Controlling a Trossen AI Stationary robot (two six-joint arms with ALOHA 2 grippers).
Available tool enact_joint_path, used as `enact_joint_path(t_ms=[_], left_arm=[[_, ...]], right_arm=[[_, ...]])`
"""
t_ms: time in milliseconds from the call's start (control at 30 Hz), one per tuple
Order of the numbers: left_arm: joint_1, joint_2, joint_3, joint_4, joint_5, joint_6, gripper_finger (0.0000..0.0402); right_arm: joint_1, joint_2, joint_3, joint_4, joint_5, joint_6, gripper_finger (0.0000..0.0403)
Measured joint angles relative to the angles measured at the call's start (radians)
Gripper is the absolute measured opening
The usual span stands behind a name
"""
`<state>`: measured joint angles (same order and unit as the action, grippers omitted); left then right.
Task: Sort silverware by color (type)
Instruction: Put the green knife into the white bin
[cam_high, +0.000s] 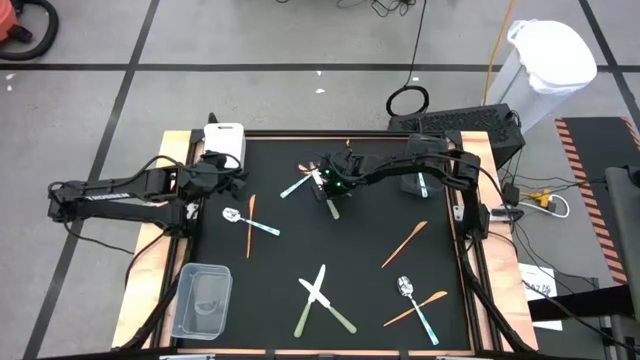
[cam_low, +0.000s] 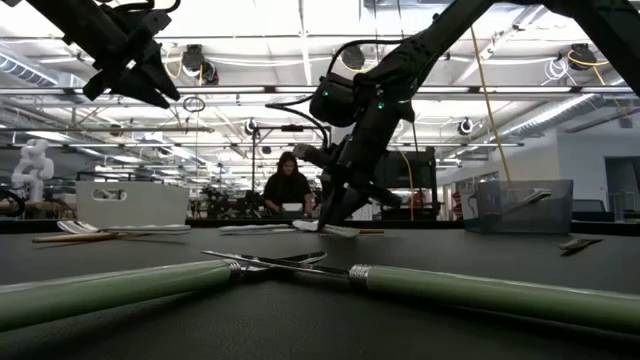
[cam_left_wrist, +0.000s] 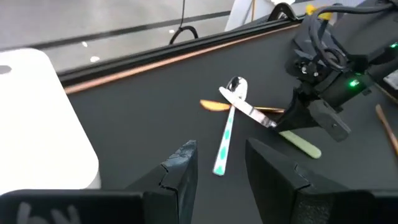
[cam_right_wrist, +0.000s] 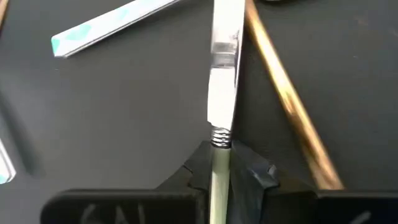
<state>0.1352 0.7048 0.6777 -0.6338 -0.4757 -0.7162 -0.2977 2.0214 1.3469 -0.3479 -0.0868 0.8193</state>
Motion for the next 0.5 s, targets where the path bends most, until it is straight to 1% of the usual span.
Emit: enact_joint_path(t_ms=[100, 233, 400, 500], left_arm=[[0.0, -0.006, 0.0, 0.006, 0.029, -0.035, 0.0134], [0.0, -0.02, 0.0, 0.029, 0.061, -0.037, 0.0134], [0.0, -0.046, 0.049, 0.019, 0.047, -0.017, 0.0134], [0.0, -0.057, 0.088, 0.019, 0.006, 0.025, 0.0134]], right_arm=[[0.005, -0.025, -0.002, 0.022, -0.016, 0.025, 0.0027], [0.011, -0.063, 0.022, 0.038, -0.021, 0.039, 0.003], [0.007, -0.07, 0.098, 0.164, -0.106, 0.026, 0.0011], [-0.003, -0.062, 0.138, 0.244, -0.119, 0.03, 0.0003]])
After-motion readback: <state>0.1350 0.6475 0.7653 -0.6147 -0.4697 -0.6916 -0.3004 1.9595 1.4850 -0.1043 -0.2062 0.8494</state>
